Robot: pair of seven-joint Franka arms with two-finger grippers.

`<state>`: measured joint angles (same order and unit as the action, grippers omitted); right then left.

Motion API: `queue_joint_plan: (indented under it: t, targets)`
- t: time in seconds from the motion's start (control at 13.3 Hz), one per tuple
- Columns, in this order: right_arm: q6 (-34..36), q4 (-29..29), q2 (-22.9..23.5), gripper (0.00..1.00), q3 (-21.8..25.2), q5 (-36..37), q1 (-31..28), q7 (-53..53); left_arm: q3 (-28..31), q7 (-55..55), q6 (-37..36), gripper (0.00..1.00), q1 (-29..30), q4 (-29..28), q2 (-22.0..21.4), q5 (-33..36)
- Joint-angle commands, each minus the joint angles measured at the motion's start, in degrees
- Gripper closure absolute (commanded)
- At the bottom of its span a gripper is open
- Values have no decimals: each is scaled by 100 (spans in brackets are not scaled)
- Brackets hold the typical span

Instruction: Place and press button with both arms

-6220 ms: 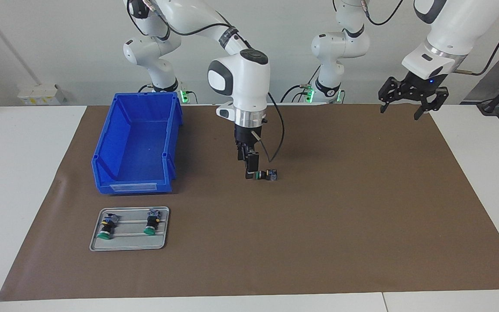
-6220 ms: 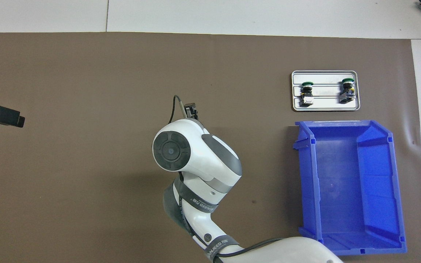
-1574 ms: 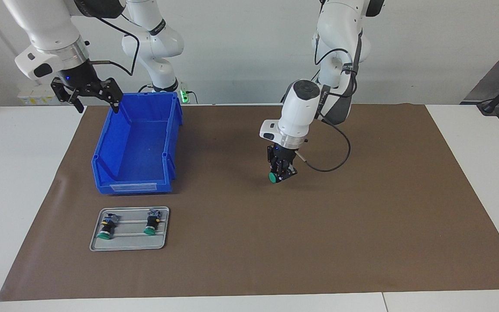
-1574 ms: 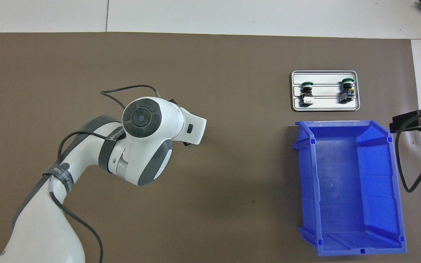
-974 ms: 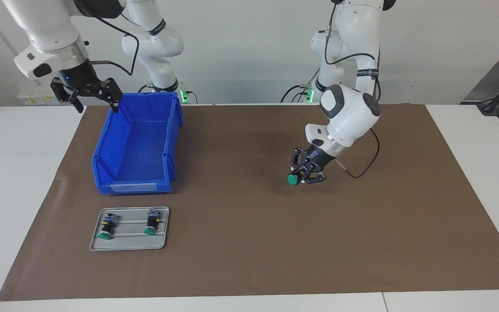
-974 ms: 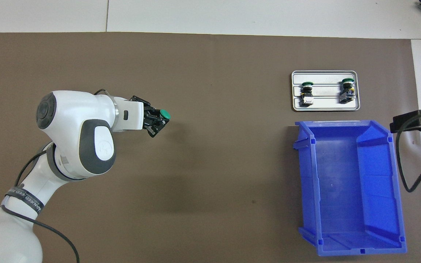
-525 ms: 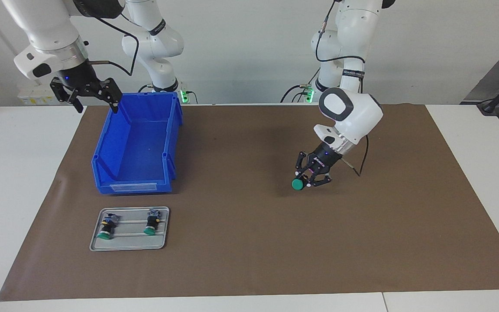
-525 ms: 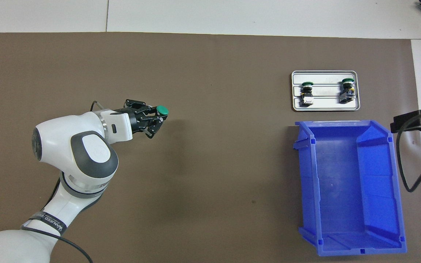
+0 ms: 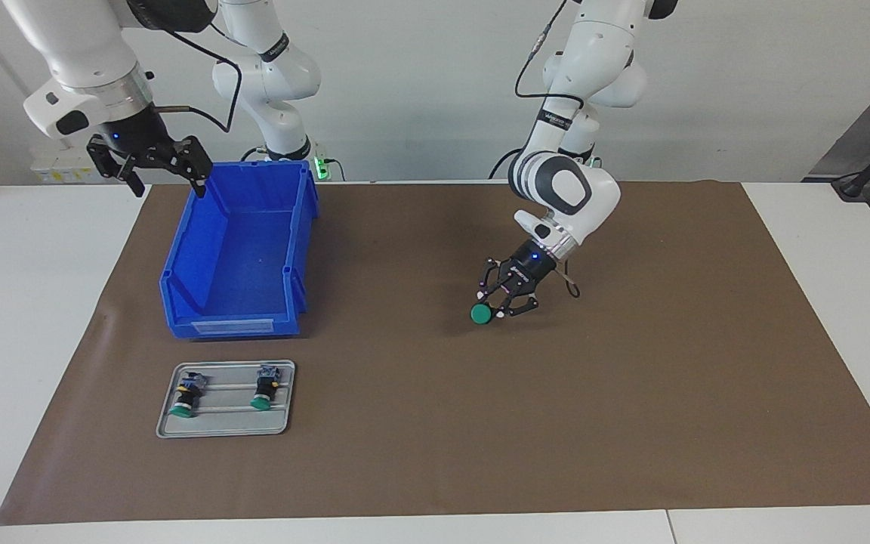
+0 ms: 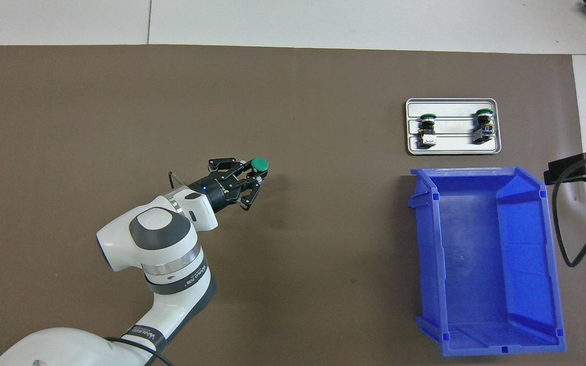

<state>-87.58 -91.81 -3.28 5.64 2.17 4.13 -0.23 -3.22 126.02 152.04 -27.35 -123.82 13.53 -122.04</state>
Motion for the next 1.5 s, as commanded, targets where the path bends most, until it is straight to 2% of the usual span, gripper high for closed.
queue_joint_plan:
  t: [0.0,0.3,0.45,0.9,1.2,1.42]
  targets:
    - [21,-29,-33,0,-19,64,-61,-100,67,282,-166,100,-182,112,124,-556]
    - [21,-38,-50,0,-28,64,-70,-100,67,396,-384,100,-438,359,317,-979]
    - [21,-65,-59,0,-19,64,-79,-100,67,869,-779,100,-351,166,221,-1093]
    - [21,-74,-59,0,-19,64,-79,-100,85,1143,-816,100,159,-37,-245,-1067]
    - [21,-74,-59,0,-19,64,-79,-100,102,1607,-711,100,195,-37,-167,-1041]
    - [21,-74,-59,0,-19,64,-79,-100,94,2014,-947,100,221,16,-26,-1041]
